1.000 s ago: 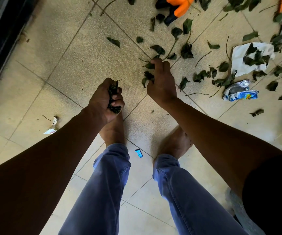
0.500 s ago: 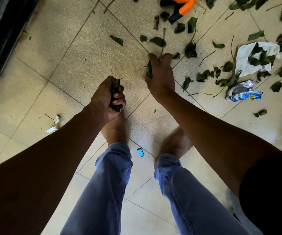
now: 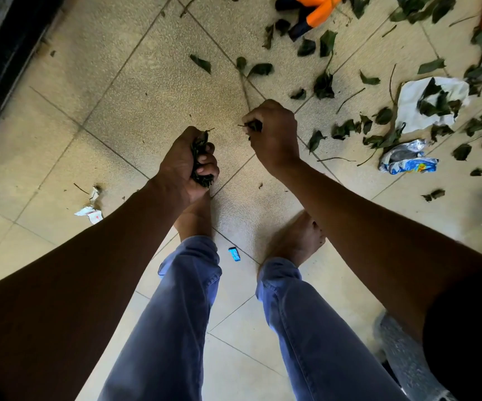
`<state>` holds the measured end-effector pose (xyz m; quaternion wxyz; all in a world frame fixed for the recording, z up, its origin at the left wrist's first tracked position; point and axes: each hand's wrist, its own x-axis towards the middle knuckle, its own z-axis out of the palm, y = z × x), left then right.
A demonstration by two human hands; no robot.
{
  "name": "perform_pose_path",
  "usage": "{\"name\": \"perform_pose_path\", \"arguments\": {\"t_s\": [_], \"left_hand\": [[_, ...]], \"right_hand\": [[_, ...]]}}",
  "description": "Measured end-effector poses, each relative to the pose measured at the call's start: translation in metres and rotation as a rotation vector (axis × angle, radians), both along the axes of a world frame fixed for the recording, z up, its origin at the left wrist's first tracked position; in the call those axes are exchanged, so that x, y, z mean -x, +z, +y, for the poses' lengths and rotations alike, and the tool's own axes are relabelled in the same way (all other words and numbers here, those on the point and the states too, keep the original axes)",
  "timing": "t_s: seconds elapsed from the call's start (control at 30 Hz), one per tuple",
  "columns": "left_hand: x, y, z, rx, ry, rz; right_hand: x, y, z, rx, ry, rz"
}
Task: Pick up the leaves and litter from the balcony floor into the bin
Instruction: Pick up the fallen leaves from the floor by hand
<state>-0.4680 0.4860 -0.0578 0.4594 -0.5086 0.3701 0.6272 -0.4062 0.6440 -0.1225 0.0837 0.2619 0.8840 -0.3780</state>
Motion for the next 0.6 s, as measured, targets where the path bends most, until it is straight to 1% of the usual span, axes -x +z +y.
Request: {"name": "perform_pose_path", "arguments": {"t_s": [0.07,0.13,0.17,0.27,0.33,0.4,0.47,0.53,0.6], "left_hand": [[-0.002,0.006,0.002,-0.008,0.020,-0.001],[-0.005,0.011,0.005,-0.010,0.041,0.004],[-0.006,0.015,0.006,-0.008,0.049,0.010],[-0.010,0.021,0.011,-0.008,0.063,0.026],[-0.011,0.023,0.012,-0.044,0.047,0.026],[-0.014,0.027,0.014,-0.107,0.015,0.026],[-0.016,0.032,0.016,-0.184,-0.025,0.034],[-0.019,0.041,0.020,-0.266,-0.100,0.030],[-0.022,0.050,0.026,-0.297,-0.184,0.038]], "right_hand": [[-0.006,0.031,-0.007,0.227,-0.123,0.029],[-0.012,0.068,-0.012,0.524,-0.262,0.007],[-0.015,0.088,-0.014,0.641,-0.305,-0.014],[-0.024,0.139,-0.013,0.879,-0.370,-0.074],[-0.033,0.161,-0.010,1.048,-0.393,-0.111],[-0.040,0.173,-0.008,1.163,-0.373,-0.189],[-0.046,0.176,-0.007,1.224,-0.404,-0.295],[-0.049,0.179,-0.006,1.243,-0.452,-0.389],[-0.050,0.180,-0.004,1.239,-0.477,-0.448]]}}
